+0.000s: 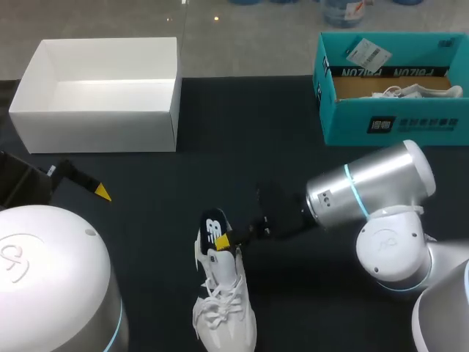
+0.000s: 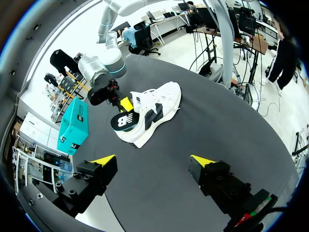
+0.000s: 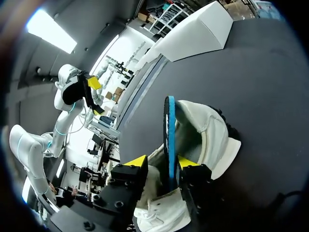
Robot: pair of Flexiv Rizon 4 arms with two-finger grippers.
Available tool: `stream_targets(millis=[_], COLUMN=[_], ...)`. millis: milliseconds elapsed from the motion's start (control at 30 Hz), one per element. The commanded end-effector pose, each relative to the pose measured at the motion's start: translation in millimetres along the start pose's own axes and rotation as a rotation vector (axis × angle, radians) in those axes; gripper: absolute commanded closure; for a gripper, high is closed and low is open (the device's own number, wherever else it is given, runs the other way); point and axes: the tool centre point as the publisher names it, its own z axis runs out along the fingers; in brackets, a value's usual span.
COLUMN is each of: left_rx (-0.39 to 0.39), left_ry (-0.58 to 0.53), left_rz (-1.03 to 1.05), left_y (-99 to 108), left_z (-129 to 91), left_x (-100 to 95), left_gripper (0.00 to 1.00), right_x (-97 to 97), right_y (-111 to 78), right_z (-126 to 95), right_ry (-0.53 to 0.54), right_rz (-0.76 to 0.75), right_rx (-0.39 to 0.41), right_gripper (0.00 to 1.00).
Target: Take the shoe out of the shoebox, open the shoe tongue, remove and reinsert the insole, then place the shoe into the shoebox
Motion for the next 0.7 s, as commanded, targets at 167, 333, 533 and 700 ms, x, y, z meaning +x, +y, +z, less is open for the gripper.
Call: stream_targets(millis=[167, 333, 533, 700], left_rx=[-0.001, -0.001, -0.001, -0.001], left_ry=[0.003, 0.003, 0.003, 0.003], left_rz=[0.0, 0.0, 0.0, 0.0], left_y=[0.3, 0.3, 0.3, 0.3], left_z=[-0.2, -0.2, -0.2, -0.2], left_x=[-0.2, -0.2, -0.2, -0.2], left_gripper=[0.0, 0.0, 0.0, 0.0], right_x=[-3.2, -4.2, -2.2, 1.4], right_y=[18.6, 20.7, 9.4, -8.1], right_z=[-5.5, -2.9, 0.1, 5.0], right_ry=[-0.015, -0.009, -0.004, 0.007], right_rz=[-0.02, -0.025, -0.007, 0.029], right_rx=[0.029, 0.036, 0.036, 0.042], right_gripper=[0.72, 1.0, 1.0, 1.0])
